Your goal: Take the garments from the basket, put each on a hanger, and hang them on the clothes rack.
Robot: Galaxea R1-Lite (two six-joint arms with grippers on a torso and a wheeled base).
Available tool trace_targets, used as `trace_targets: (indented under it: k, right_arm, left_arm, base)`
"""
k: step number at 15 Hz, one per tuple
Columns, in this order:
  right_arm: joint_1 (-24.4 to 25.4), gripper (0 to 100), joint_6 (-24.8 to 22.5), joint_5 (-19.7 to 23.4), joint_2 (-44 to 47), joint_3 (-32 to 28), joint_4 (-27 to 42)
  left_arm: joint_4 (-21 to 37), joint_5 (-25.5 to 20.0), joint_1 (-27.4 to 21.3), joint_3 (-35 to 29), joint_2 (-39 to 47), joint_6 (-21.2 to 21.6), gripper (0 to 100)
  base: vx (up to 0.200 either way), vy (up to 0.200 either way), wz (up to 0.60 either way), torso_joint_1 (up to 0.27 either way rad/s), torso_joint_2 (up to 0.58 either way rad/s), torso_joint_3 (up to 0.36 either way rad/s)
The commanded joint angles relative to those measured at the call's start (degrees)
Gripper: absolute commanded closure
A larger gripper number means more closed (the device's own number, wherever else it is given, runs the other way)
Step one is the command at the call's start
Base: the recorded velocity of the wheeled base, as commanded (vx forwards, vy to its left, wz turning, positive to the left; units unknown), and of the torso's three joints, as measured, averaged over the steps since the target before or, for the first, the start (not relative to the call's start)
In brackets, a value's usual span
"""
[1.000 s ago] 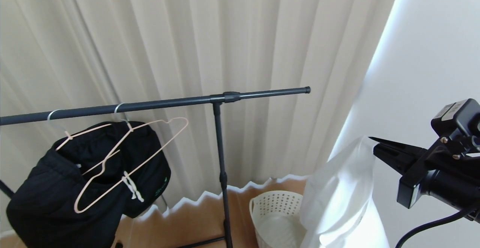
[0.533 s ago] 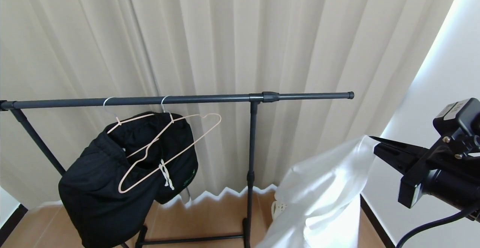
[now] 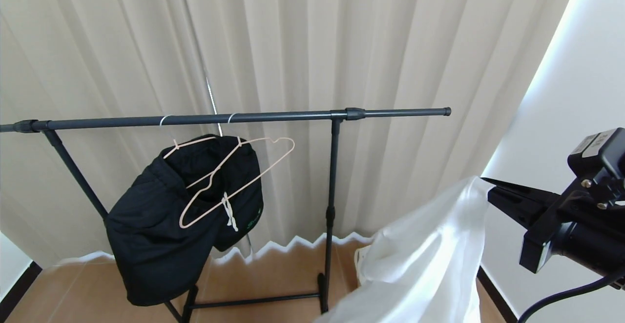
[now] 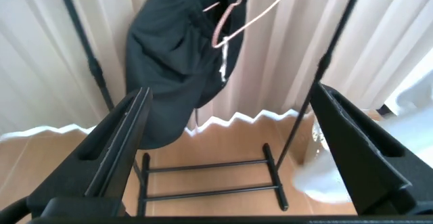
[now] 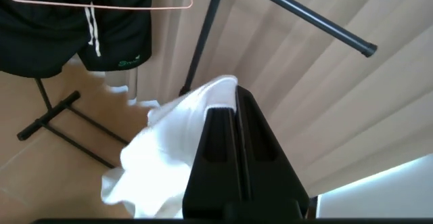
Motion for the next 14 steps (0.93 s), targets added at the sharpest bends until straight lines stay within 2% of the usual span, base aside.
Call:
trace_targets:
  k: [1,9,14]
  right_arm:
    - [0.0,100,-0.1,0.0,0.1,0.1,-0.1]
    - [0.0,100,-0.1,0.0,0.1,0.2,-0.1]
    - [0.6,100,-0.4,-0.2,3.5,1.4,-0.1]
  left_arm:
    - [0.0,0.0,0.0,0.0,0.1,0.0,0]
    - [0.0,0.0,0.0,0.0,0.1,0.0,0]
    - [0.3,0.0,0.0,0.0,0.2,1.0,0]
  base:
    - [0.000,0.200,0.00,0.017,0.01,-0.002]
    - [0.000,0.200,0.00,0.004,0.00,0.002]
    - [0.000,0.000,0.00,0.000,0.00,0.000]
